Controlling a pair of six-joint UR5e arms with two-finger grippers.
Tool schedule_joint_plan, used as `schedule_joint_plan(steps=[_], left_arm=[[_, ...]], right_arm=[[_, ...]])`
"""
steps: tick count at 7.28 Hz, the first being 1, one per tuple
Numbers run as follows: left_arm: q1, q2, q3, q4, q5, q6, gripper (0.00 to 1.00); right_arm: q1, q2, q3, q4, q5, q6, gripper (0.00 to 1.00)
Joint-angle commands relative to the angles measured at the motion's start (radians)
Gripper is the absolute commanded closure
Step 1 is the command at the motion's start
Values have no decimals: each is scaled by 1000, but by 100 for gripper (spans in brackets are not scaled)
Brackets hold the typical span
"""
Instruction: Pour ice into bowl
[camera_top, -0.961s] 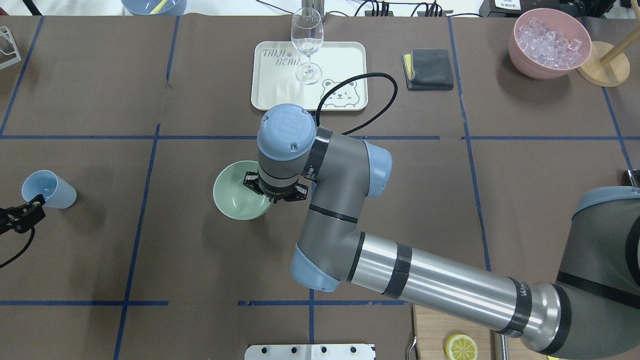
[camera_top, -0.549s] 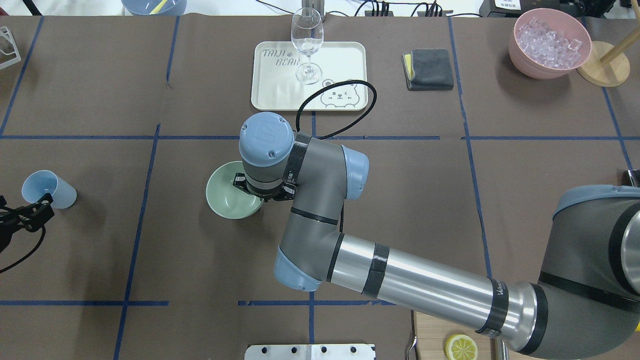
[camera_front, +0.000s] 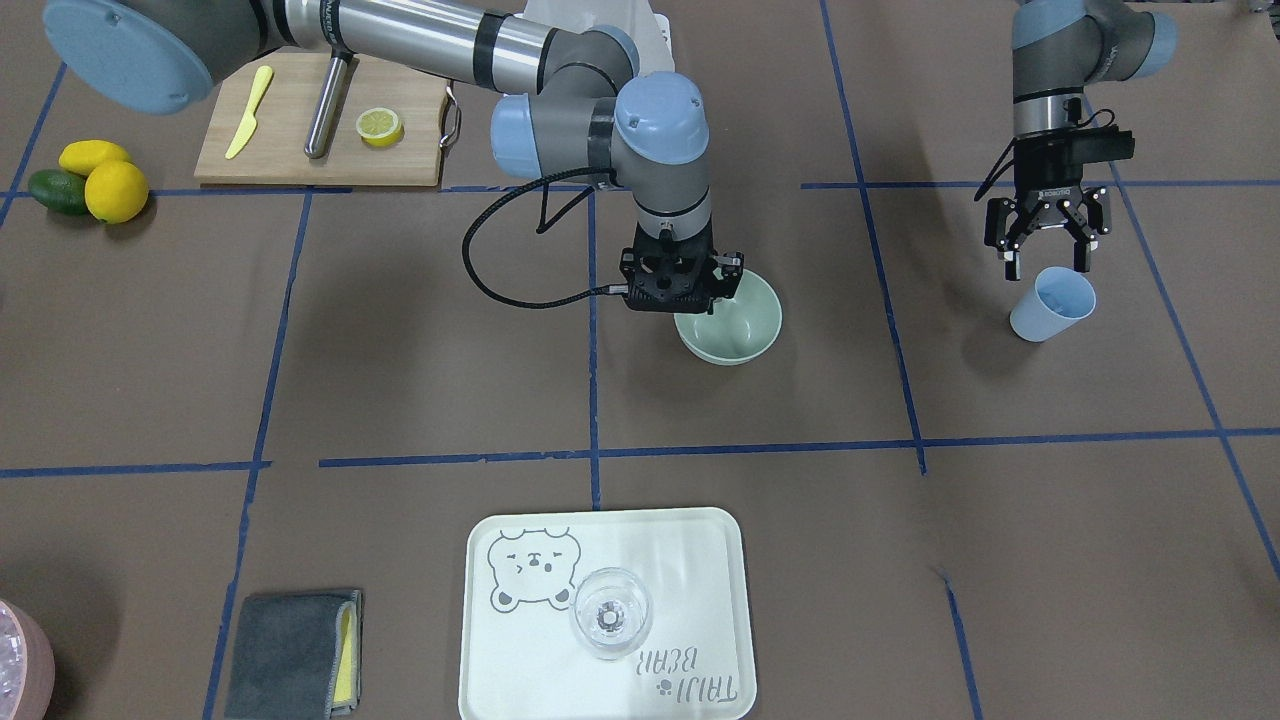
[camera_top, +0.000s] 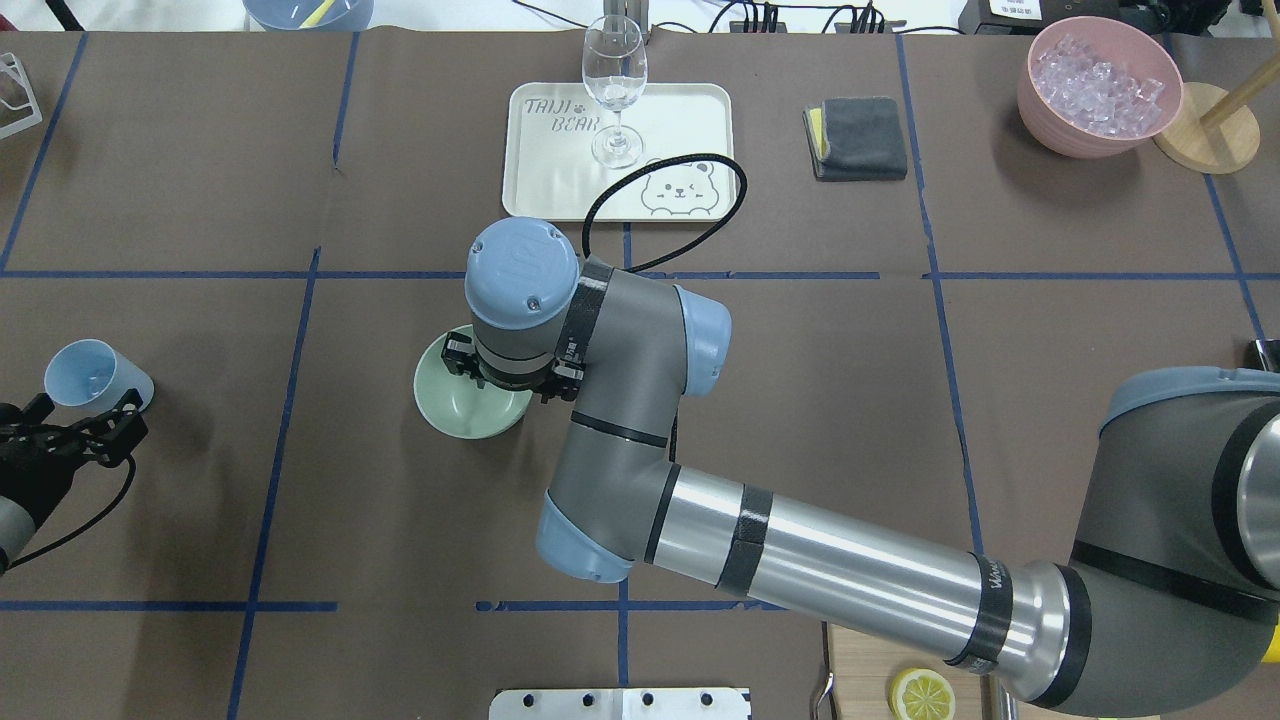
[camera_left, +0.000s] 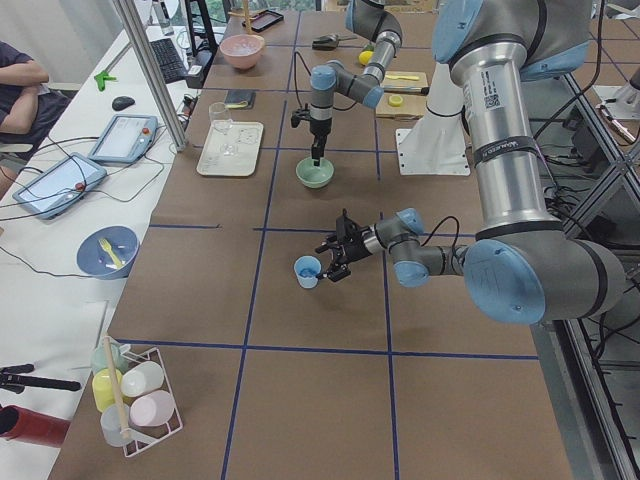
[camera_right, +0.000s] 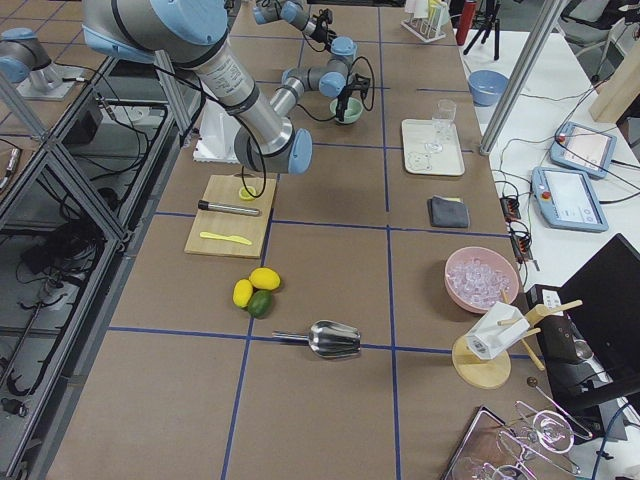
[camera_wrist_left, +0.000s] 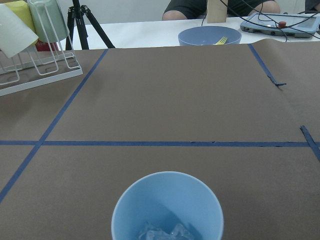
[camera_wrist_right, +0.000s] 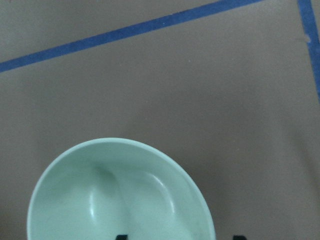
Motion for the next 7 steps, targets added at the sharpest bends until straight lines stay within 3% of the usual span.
schedule_joint_plan(steps=[1, 4, 7], left_arm=[[8, -13, 54, -2, 29, -34, 1], [7, -74, 117, -8, 52, -39, 1], [7, -104, 153, -8, 65, -41, 1]], right_arm=[[23, 16, 5, -4, 8, -10, 0], [52, 17, 43, -34, 18, -14, 0], [79, 10, 184, -282, 31, -136, 0]])
